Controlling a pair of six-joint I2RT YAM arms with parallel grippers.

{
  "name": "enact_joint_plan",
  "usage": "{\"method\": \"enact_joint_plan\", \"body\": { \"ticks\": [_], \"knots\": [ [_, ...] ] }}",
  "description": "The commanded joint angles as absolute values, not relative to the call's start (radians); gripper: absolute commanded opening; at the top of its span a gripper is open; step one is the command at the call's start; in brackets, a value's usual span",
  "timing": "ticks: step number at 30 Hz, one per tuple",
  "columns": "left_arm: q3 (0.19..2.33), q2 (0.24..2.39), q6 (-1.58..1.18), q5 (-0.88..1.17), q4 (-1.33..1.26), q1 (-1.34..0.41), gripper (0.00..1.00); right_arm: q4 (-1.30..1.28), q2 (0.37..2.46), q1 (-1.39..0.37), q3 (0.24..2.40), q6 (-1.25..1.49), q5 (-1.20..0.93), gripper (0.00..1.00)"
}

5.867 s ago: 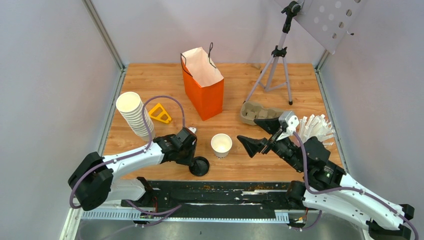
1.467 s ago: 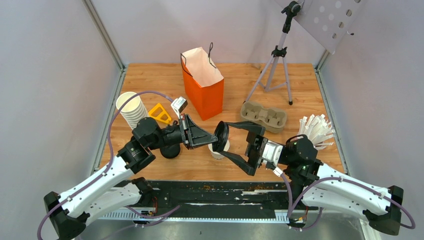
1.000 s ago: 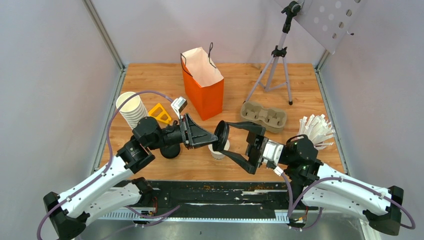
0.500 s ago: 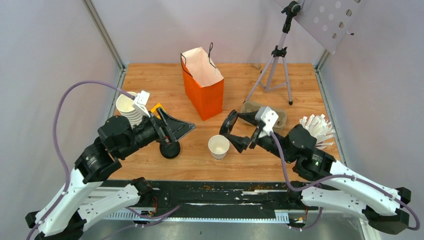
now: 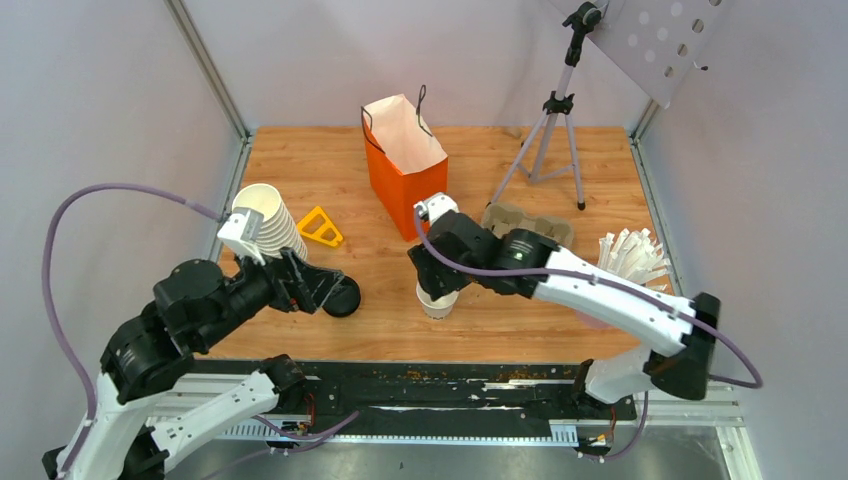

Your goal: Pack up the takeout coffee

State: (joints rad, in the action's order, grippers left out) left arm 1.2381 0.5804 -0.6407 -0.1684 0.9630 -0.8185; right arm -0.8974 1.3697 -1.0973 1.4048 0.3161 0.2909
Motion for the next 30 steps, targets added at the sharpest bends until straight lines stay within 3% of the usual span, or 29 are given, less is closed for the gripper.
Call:
{"method": "enact_joint_plan", "body": {
  "ticks": [1,16,30],
  "knots": [
    [1.226,0.507,-0.563,-0.221,0.986,-0.822,1.00,-1.108,1.472,-1.101,1.529,0.422,0.246,0.69],
    [1.207,0.402,-0.552,-0.246,0.980,-0.822,1.00,-1.313,1.810,-1.082,1.782,0.369,0.247,0.71],
    [1.197,0.401,-0.549,-0.240,0.964,-0.822,1.00,-1.309,1.878,-1.036,1.798,0.316,0.204,0.74]
  ]
}}
